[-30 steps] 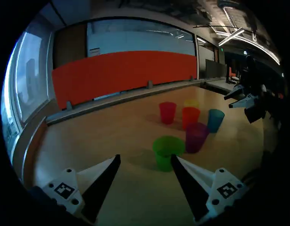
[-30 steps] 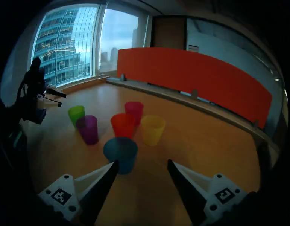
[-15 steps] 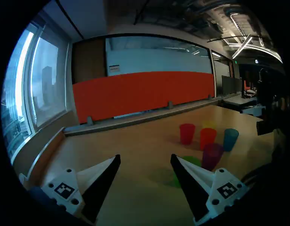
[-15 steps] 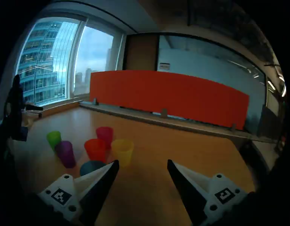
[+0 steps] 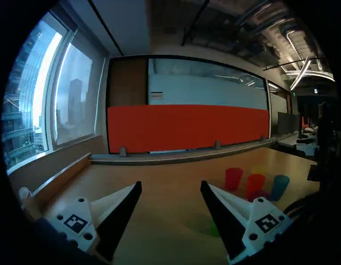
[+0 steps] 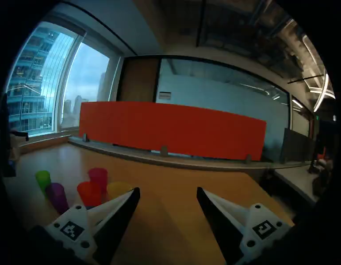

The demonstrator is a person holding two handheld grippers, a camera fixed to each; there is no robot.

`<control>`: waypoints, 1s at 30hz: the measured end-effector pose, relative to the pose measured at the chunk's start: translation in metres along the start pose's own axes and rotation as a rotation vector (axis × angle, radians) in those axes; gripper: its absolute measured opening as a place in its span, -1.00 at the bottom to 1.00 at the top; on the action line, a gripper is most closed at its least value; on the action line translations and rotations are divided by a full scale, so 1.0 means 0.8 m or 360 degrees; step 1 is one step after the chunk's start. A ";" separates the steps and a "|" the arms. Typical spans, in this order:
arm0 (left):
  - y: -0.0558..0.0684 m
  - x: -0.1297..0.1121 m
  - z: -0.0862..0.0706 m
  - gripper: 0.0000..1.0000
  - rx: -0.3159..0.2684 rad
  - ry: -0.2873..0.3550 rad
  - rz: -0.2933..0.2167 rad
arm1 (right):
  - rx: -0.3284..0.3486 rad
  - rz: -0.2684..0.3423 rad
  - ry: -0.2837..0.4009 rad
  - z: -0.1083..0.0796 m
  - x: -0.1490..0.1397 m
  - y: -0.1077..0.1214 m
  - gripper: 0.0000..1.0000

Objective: Pour water

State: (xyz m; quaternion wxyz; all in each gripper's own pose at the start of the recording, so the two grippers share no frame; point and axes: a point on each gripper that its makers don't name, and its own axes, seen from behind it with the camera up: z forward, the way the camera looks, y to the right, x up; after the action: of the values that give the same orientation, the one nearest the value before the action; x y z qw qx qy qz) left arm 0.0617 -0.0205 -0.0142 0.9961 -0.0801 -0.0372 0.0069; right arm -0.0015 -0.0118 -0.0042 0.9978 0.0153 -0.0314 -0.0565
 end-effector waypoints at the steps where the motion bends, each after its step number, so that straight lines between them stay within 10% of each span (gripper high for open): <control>1: -0.001 0.000 0.000 0.98 0.0010 0.0009 -0.0012 | -0.0015 0.0006 0.0014 0.000 0.001 0.001 0.99; 30: 0.006 0.027 0.009 0.99 0.0109 0.0164 -0.0023 | -0.0172 0.0201 0.0198 -0.012 0.016 0.014 0.99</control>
State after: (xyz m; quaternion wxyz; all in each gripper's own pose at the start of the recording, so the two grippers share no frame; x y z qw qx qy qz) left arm 0.0827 -0.0141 -0.0060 0.9988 -0.0459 0.0140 -0.0030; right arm 0.0133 -0.0019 -0.0123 0.9988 -0.0369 0.0330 0.0059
